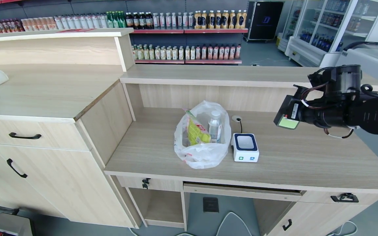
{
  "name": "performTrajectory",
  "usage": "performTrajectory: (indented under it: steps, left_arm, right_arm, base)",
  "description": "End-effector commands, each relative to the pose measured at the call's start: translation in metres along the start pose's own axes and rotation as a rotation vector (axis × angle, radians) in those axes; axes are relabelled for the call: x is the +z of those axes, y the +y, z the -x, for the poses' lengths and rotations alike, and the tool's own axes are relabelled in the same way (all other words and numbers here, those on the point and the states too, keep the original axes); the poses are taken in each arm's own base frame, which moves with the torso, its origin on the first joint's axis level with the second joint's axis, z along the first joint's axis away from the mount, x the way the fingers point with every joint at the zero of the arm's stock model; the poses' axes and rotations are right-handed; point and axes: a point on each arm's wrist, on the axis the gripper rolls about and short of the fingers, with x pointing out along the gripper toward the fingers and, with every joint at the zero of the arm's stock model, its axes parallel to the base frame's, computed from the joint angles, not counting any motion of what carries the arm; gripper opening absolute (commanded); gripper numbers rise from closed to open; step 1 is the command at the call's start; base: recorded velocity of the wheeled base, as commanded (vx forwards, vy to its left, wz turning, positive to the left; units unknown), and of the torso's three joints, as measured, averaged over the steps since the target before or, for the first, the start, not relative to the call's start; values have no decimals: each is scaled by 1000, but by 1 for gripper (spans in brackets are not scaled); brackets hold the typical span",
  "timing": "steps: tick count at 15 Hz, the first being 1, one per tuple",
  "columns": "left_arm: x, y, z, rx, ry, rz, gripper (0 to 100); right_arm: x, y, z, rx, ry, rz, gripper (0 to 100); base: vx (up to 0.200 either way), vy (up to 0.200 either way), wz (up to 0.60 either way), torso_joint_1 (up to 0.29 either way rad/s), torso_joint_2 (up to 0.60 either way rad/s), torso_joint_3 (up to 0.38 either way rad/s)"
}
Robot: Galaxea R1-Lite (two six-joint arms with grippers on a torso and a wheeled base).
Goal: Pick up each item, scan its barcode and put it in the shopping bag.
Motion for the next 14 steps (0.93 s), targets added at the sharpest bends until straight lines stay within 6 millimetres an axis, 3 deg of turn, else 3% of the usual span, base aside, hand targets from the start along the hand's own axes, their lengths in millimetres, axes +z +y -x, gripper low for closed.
performTrajectory:
  steps: [1,4,8,14]
  left_arm:
    - [0,0,0,1,0,1,100]
    - [0,0,0,1,0,1,100]
    - [0,0,0,1,0,1,100]
    - [0,0,0,1,0,1,100]
  right_arm:
    - [2,0,7,4,-8,5,0]
    - [3,0,9,8,-18,0,0]
    - [4,-2,10,11,-19,-19,0]
    - [-8,-5,-1,96,71,-269,0]
  base:
    - [0,0,600,2,-2,2]
    - [0,0,600,-1,-4,1]
    - [0,0,0,0,0,0]
    - [0,0,0,0,0,0]
